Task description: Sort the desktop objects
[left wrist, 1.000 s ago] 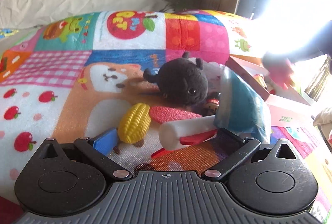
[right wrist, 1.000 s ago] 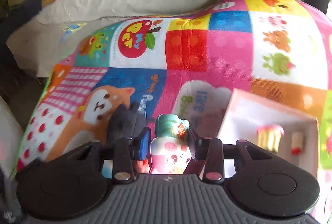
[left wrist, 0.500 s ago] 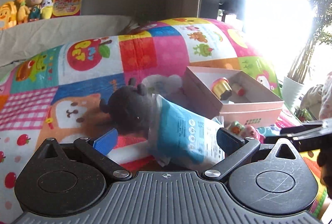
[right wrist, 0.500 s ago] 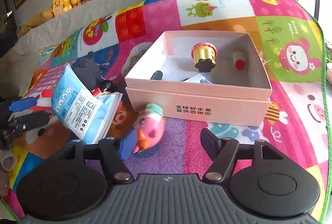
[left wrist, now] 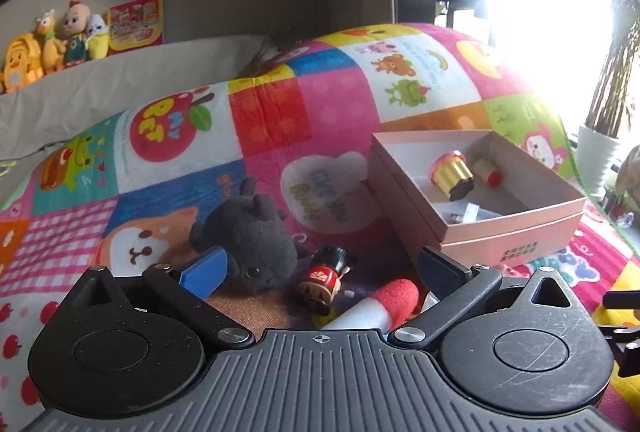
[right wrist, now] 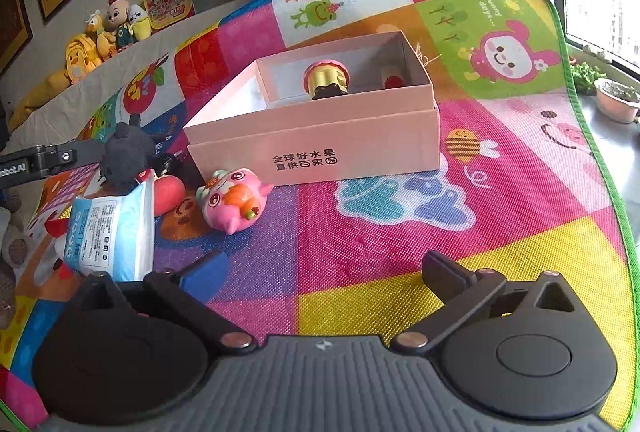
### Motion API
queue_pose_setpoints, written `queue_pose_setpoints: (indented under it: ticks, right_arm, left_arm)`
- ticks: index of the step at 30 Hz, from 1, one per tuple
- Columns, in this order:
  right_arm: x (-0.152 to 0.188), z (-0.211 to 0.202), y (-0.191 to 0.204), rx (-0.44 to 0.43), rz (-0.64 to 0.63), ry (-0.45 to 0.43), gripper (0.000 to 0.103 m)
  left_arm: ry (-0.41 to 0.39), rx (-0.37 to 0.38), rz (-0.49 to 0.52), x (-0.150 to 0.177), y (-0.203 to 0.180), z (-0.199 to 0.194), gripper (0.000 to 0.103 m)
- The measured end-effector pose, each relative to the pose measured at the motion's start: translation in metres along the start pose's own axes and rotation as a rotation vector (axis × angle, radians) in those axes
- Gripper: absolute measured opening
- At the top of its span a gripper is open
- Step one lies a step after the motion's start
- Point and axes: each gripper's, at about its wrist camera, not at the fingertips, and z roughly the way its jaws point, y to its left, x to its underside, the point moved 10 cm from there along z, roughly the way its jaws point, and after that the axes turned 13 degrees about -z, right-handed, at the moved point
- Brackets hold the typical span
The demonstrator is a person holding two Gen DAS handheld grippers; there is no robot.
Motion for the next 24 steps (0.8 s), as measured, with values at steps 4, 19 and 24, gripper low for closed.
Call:
queue_pose_setpoints:
  ticks: [4, 19, 24]
  right_arm:
    - [0.001, -0.001, 0.0, 0.0, 0.006, -0.006, 0.103]
    - [0.002, 0.0, 0.001, 0.007, -0.001, 0.002, 0.103]
    - [0.003, 0.005, 0.007, 0.038, -0.053, 0.043, 0.103]
  left_arm:
    - [-0.005, 0.015, 0.038, 0.007, -0.001, -0.007, 0.103]
    - [0.312, 0.454, -0.022, 0.106, -0.033, -0.065, 0.103]
    - [0.297, 0.33, -0.057, 0.108, -0.015, -0.053, 0.103]
